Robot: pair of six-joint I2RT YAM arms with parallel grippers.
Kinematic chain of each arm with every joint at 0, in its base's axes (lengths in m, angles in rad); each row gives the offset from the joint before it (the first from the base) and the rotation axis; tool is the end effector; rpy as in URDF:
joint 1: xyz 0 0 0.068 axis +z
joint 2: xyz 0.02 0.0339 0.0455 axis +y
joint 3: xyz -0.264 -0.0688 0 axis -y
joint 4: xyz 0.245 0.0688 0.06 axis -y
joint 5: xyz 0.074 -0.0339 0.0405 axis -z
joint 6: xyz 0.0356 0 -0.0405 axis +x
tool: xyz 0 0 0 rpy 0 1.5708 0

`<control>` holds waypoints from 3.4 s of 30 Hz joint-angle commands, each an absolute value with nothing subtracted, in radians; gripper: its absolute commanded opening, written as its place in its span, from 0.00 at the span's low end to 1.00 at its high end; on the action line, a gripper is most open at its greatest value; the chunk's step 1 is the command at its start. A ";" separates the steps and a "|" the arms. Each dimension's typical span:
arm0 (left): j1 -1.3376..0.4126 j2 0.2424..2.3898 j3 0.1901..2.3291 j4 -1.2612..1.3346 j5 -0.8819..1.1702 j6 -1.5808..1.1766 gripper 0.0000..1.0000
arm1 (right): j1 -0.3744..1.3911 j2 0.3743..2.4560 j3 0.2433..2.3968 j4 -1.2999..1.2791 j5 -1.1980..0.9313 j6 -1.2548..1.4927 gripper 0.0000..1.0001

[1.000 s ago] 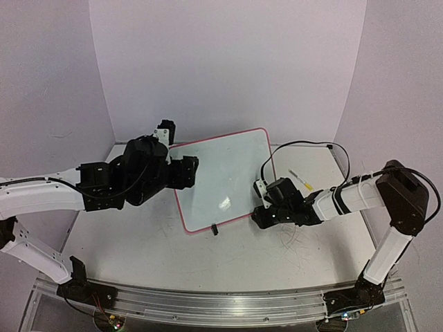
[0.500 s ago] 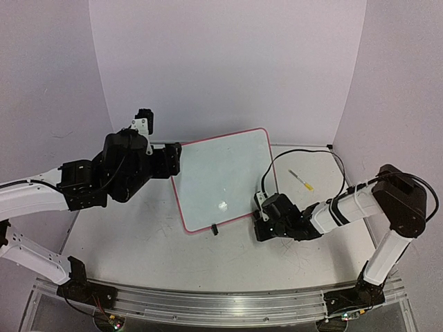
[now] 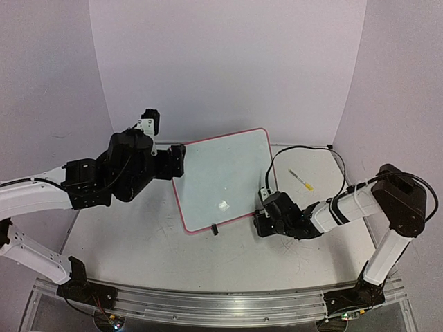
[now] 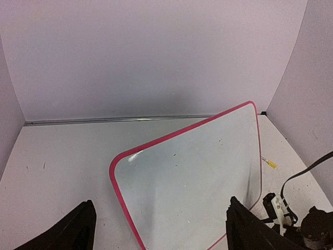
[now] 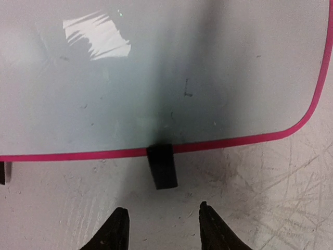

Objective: Write a sentence on the whiteboard
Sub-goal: Adjust the whiteboard stand at the center of the board, then pick up the whiteboard marker from the center of the board.

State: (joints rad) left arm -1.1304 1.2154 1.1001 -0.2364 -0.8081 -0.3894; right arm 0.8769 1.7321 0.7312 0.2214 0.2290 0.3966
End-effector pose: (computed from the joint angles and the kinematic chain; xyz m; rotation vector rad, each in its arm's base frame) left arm 0.1388 -0.2341 0.3585 0.1462 1.8153 -0.2985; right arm 0.2124 0.2427 0.1238 -0.4496 2.3107 0.3665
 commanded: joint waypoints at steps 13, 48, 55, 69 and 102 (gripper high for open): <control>-0.908 1.148 1.229 -0.257 -0.647 -0.301 0.94 | 0.836 1.893 0.875 0.347 0.161 0.264 0.15; -0.899 1.283 1.325 -0.245 -0.646 -0.300 0.96 | 0.974 1.459 0.717 0.058 0.374 0.444 0.73; -0.894 1.286 1.314 -0.214 -0.642 -0.286 0.97 | 0.782 1.107 0.767 -0.143 0.433 0.336 0.98; -0.867 1.248 1.317 -0.279 -0.605 -0.312 0.99 | 0.106 1.959 1.630 -0.455 -0.184 0.032 0.87; -0.789 1.517 1.652 -0.366 -0.006 -0.313 0.99 | 0.121 2.208 1.828 -0.419 -0.129 -0.043 0.00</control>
